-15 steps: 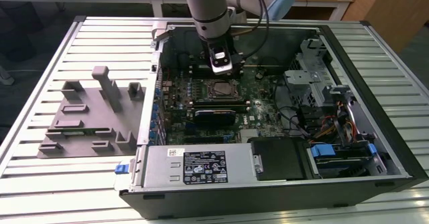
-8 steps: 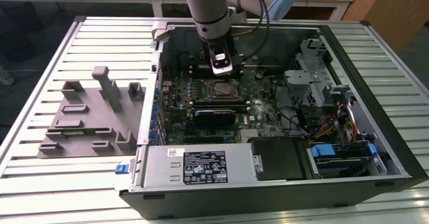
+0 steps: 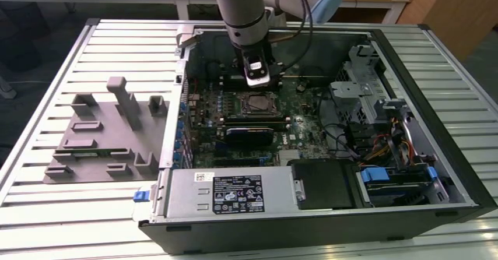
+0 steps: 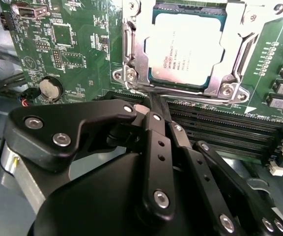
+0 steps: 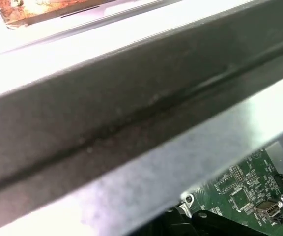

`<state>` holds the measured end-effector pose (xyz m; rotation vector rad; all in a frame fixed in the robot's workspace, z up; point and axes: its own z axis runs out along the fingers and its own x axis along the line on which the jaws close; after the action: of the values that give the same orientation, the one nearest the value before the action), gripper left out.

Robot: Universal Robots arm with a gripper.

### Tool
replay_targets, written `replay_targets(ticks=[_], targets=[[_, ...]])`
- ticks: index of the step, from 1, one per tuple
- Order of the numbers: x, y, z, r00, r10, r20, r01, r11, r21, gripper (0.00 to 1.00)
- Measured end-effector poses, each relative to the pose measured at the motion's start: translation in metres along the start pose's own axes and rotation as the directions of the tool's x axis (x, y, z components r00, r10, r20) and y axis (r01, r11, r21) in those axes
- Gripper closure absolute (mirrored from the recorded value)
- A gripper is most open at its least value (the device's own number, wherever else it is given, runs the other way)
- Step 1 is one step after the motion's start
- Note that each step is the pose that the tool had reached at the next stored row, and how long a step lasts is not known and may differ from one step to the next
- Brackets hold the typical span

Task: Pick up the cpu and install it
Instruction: 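Install the first cpu locking lever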

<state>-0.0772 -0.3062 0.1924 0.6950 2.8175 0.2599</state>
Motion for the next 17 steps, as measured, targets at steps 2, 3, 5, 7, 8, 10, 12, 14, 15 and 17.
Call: replay_targets(ticks=[2,3,5,7,8,10,12,14,15,17], targets=[[-0.0005,0.0007,-0.003,1.0,0.0,0.0,0.0,1.0,0.0002,0.89],[-0.0009,0.0012,-0.0051,1.0,0.0,0.0001,0.0,1.0,0.0,0.89],[-0.0017,0.0022,-0.0095,1.0,0.001,0.0002,-0.001,1.0,-0.0001,0.89],[-0.0026,0.0032,-0.0138,1.0,0.001,0.0004,-0.001,1.0,-0.0003,0.89],[-0.0029,0.0037,-0.0159,1.0,0.001,0.0005,-0.001,1.0,-0.0003,0.89],[-0.0037,0.0047,-0.0201,1.0,0.001,0.0009,-0.001,1.0,-0.0006,0.89],[-0.0044,0.0055,-0.0238,1.0,0.002,0.0013,-0.002,1.0,-0.0007,0.89],[-0.005,0.0062,-0.0269,1.0,0.002,0.0019,-0.002,1.0,-0.001,0.89],[-0.0051,0.0064,-0.0276,1.0,0.002,0.0021,-0.002,1.0,-0.0011,0.89],[-0.0051,0.0065,-0.0278,1.0,0.002,0.0023,-0.002,1.0,-0.0015,0.89]])
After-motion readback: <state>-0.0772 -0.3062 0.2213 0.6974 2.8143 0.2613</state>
